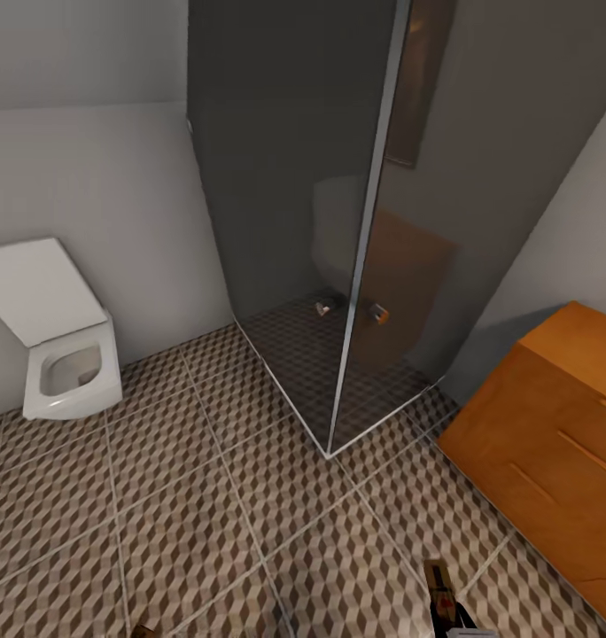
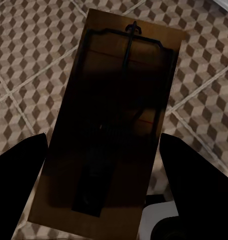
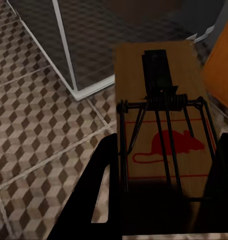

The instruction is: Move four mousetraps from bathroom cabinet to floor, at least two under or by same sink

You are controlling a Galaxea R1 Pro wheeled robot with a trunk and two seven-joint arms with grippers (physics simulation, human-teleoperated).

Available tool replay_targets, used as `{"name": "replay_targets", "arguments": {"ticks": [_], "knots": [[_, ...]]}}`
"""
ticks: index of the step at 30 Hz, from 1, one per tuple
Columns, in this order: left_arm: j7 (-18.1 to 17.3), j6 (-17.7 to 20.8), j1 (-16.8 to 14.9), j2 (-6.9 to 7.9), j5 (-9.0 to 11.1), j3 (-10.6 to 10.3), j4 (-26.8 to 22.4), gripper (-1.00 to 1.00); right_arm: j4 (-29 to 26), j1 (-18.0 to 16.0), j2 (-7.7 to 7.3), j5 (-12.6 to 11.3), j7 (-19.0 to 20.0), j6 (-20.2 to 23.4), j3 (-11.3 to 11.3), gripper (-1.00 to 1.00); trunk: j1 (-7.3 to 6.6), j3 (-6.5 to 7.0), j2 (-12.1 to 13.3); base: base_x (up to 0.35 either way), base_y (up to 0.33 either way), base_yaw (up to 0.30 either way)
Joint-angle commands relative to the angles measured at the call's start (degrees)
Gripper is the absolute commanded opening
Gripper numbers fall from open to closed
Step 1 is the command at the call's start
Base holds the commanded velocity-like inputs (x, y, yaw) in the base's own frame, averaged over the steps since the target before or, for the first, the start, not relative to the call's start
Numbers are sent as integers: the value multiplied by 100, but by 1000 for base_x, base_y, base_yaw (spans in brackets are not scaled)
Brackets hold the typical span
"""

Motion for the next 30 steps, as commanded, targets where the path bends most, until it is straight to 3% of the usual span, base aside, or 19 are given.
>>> {"name": "replay_targets", "arguments": {"ticks": [1, 30], "knots": [[-6, -30, -10, -2, 52, -49, 22, -100, 2, -3, 0, 36, 31, -19, -52, -100, 3, -9, -9, 0, 0, 267], [-6, -30, -10, -2, 49, -49, 22, -100, 2, -3, -1, 36, 31, -24, -52, -100, 3, -9, -9, 0, 21, 266]]}}
